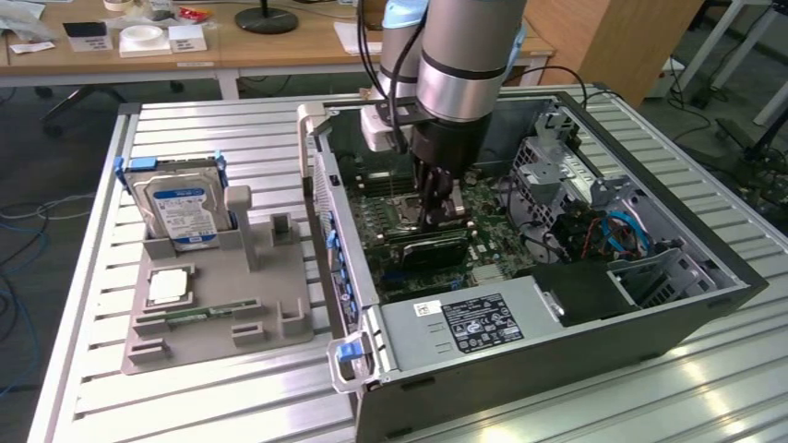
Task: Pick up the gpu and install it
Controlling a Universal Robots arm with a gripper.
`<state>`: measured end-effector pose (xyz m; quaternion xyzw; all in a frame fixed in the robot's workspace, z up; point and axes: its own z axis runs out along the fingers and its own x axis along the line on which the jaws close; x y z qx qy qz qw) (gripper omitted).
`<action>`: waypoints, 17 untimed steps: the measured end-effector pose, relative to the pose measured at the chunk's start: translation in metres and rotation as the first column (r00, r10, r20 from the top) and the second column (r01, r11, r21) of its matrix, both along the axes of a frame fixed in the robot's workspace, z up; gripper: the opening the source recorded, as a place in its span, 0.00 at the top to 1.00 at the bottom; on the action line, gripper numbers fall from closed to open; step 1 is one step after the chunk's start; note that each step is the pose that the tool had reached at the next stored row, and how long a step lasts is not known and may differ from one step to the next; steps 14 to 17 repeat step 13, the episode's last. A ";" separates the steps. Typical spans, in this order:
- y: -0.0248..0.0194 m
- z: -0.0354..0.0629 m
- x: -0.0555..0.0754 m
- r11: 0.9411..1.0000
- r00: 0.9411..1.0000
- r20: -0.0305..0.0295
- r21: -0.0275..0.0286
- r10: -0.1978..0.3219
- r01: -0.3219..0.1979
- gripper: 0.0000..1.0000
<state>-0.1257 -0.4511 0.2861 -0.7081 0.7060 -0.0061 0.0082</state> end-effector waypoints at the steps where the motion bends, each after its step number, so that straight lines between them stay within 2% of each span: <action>1: 0.0000 0.0015 0.000 1.000 1.000 0.000 0.000 0.000 0.000 0.89; 5: 0.0000 0.0052 0.000 1.000 1.000 0.000 0.000 0.000 0.000 0.89; 17: -0.0001 0.0052 0.000 1.000 1.000 0.000 0.000 0.000 0.000 0.89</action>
